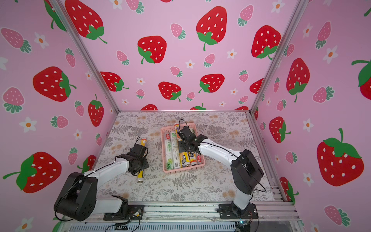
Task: Put the plastic wrap into the basket
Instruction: Adjust the plastic wrap in the basket.
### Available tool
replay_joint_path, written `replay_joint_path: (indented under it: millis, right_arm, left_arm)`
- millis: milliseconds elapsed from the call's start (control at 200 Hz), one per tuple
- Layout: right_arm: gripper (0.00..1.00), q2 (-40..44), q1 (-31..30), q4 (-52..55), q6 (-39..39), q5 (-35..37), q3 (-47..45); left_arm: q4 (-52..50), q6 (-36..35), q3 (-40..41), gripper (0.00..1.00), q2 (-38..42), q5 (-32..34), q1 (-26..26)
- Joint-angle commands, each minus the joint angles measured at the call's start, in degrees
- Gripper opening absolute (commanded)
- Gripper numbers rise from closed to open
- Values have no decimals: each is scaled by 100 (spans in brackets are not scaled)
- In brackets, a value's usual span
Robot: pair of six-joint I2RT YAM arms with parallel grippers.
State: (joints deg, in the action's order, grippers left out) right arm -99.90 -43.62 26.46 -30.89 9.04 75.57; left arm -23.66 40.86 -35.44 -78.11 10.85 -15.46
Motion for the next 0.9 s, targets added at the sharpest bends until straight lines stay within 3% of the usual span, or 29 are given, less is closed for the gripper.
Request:
replay_joint_path:
  millis: [0,725,895]
  right_arm:
    - [62,-140,-64,137,-61,228,233]
    - [60,-855,-345,63,-268,766,481]
    - [54,-860,-356,69,-294,822,476]
  left_arm:
    - [127,63,65,61,8,-93,28]
    - [549,6,269,61,-10,-355,17]
    - [571,-16,255,61,-60,-369,25]
